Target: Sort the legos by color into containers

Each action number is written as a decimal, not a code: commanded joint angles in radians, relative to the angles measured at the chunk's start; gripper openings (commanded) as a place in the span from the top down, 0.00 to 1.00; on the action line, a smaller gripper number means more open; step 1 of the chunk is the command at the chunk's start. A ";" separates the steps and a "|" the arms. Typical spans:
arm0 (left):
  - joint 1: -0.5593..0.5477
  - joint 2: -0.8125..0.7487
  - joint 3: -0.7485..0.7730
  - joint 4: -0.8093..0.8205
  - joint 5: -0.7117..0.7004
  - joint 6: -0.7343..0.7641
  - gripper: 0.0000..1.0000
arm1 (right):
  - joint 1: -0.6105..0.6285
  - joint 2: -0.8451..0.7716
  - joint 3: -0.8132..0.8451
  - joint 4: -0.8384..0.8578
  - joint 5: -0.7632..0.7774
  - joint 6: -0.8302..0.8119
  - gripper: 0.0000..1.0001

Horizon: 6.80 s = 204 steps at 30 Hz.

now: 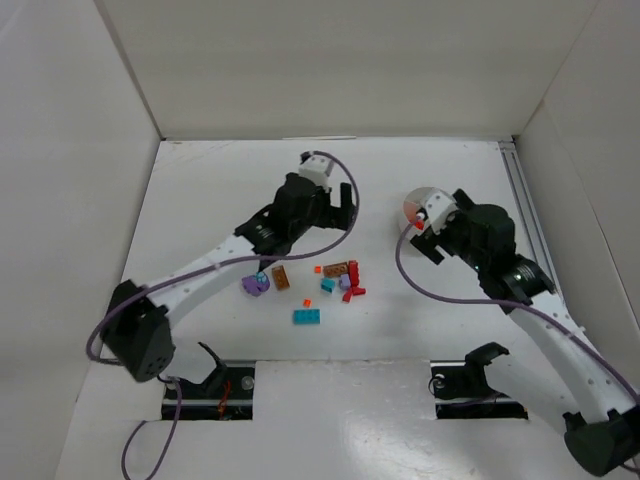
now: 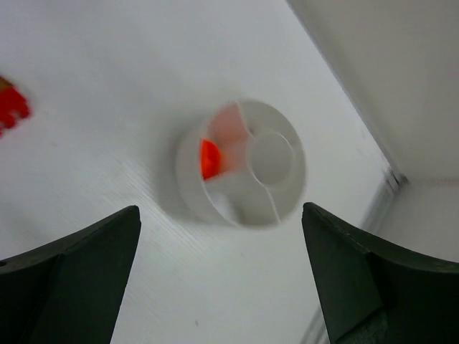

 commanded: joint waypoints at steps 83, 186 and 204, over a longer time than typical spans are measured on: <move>0.318 -0.585 -0.583 -0.241 -0.258 -0.499 0.00 | 0.510 1.081 0.371 0.274 -0.133 -0.025 0.73; -0.275 0.037 -0.382 -0.452 -0.318 -0.666 0.84 | -0.096 0.270 0.046 0.142 -0.035 -0.040 0.31; -0.275 -0.088 -0.316 -0.442 -0.453 -0.642 0.96 | -0.105 0.112 0.018 0.152 -0.033 -0.040 0.22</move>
